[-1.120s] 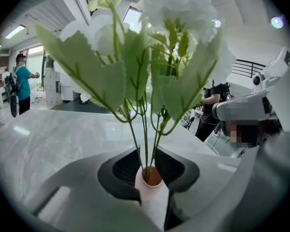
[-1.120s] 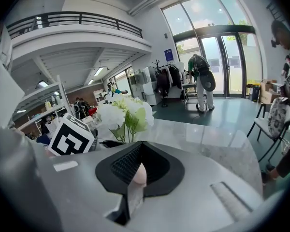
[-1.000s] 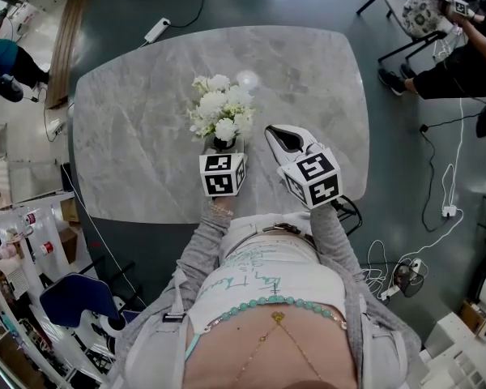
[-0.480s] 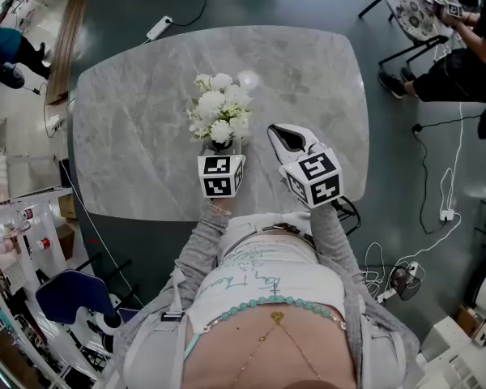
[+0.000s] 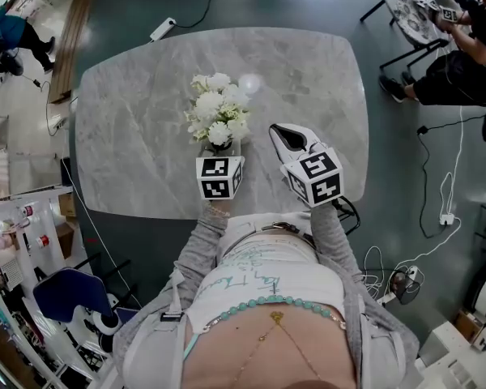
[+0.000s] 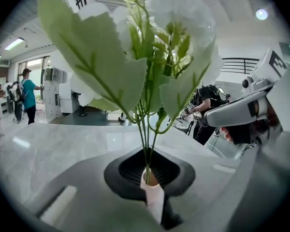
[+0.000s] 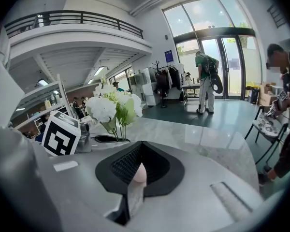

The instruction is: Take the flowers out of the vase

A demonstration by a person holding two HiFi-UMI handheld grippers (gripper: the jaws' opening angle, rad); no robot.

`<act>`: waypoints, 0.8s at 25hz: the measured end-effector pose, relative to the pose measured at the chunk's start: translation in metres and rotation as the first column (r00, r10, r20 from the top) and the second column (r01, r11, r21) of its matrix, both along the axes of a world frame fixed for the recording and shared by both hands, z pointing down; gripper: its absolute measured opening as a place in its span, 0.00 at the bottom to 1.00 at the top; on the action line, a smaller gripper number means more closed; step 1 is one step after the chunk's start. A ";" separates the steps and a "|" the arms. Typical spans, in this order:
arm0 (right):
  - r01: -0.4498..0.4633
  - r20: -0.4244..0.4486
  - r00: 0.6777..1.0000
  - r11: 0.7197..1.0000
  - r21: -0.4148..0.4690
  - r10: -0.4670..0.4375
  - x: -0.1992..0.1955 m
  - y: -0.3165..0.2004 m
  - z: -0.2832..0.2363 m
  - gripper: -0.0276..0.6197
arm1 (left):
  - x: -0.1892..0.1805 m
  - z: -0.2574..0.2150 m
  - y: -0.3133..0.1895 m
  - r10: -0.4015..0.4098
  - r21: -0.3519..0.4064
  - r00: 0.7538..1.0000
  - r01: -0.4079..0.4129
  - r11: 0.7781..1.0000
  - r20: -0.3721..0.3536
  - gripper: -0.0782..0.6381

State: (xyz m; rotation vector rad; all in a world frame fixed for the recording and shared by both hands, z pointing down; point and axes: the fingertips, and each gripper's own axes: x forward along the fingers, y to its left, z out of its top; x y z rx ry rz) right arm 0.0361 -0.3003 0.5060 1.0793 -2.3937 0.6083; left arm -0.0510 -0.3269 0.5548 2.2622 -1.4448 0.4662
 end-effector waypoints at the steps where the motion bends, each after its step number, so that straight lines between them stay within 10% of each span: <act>1: 0.000 0.000 1.000 1.000 0.001 0.000 -0.001 0.000 0.000 0.09 | -0.001 -0.002 0.001 0.001 0.005 1.000 -0.001 1.000 -0.001 0.13; 20: 0.004 0.022 1.000 1.000 0.025 -0.005 0.000 0.012 -0.010 0.09 | -0.005 -0.047 0.012 -0.013 0.108 1.000 0.014 0.994 -0.014 0.13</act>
